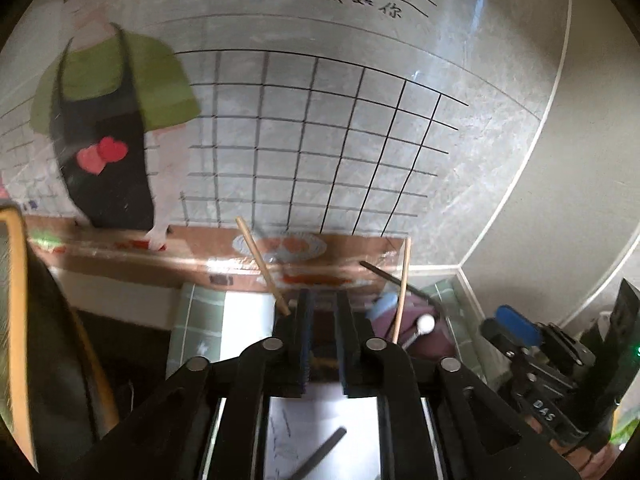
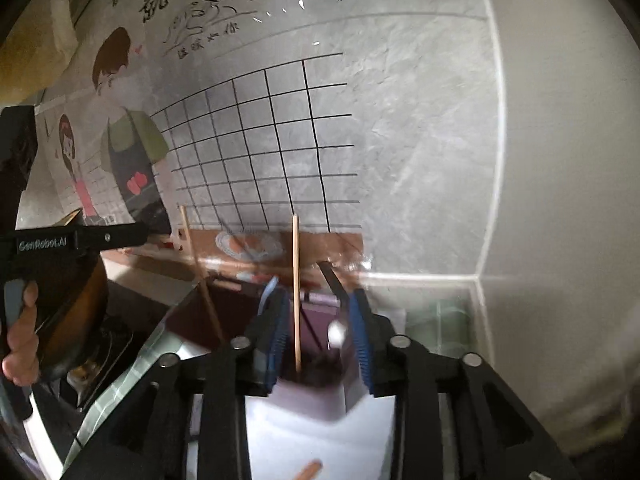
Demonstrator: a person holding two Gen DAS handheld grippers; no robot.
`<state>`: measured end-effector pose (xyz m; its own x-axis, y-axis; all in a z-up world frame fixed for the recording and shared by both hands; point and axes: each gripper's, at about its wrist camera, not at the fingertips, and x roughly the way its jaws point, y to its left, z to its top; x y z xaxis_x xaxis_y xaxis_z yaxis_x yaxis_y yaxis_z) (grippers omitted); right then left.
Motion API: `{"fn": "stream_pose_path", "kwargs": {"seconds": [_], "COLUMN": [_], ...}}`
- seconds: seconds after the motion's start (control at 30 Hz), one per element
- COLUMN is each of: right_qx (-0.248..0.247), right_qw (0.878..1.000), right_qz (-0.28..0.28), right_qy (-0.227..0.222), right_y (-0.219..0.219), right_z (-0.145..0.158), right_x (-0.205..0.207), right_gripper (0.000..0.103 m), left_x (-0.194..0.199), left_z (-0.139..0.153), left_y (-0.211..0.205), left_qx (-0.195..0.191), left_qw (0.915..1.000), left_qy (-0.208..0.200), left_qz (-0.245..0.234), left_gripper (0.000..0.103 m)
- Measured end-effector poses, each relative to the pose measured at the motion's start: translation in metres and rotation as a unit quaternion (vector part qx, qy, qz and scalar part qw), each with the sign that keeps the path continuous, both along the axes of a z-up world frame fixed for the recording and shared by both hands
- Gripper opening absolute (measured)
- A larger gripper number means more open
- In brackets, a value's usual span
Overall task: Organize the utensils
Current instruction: 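Lower the chopstick into the purple holder with the left tool while the right tool drops the metal spoon in, then grasp the wooden spoon with the right tool while the left tool grasps a wooden chopstick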
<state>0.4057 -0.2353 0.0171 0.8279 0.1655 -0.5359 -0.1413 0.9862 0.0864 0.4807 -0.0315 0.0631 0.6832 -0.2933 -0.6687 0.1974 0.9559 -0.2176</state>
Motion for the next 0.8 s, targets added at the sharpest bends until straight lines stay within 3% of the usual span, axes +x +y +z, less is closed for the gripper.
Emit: {"fn": "stream_pose_path", "kwargs": {"seconds": [0.13,0.23,0.43,0.67,0.8], "right_qx": [-0.031,-0.022,-0.032,-0.044,-0.053], "right_qw": [0.999,0.999,0.996,0.983,0.976], "right_qz": [-0.003,-0.005,0.006,0.017,0.031], "right_qy": [0.021,0.041,0.087,0.177,0.209], "right_y": [0.001,0.000,0.001,0.004,0.021], "right_z": [-0.006,-0.012,-0.031,-0.080,-0.108], "right_x": [-0.015,-0.017,-0.032,-0.059,-0.074], "right_gripper": [0.033,0.033,0.033,0.033,0.033], "left_x": [-0.020,-0.035,-0.064,-0.105,-0.125], "left_z": [-0.009,-0.018,-0.044,-0.096,-0.121], "left_y": [0.009,0.010,0.003,-0.009,-0.013], "left_qx": [-0.003,0.000,0.045,0.086,0.091], "left_qw": [0.9999,0.9996,0.9960,0.9804,0.9731], "left_qy": [0.014,0.029,0.063,0.128,0.158], "left_qz": [0.003,-0.003,-0.046,-0.122,-0.141], "left_gripper": [0.021,0.022,0.022,0.023,0.023]}}
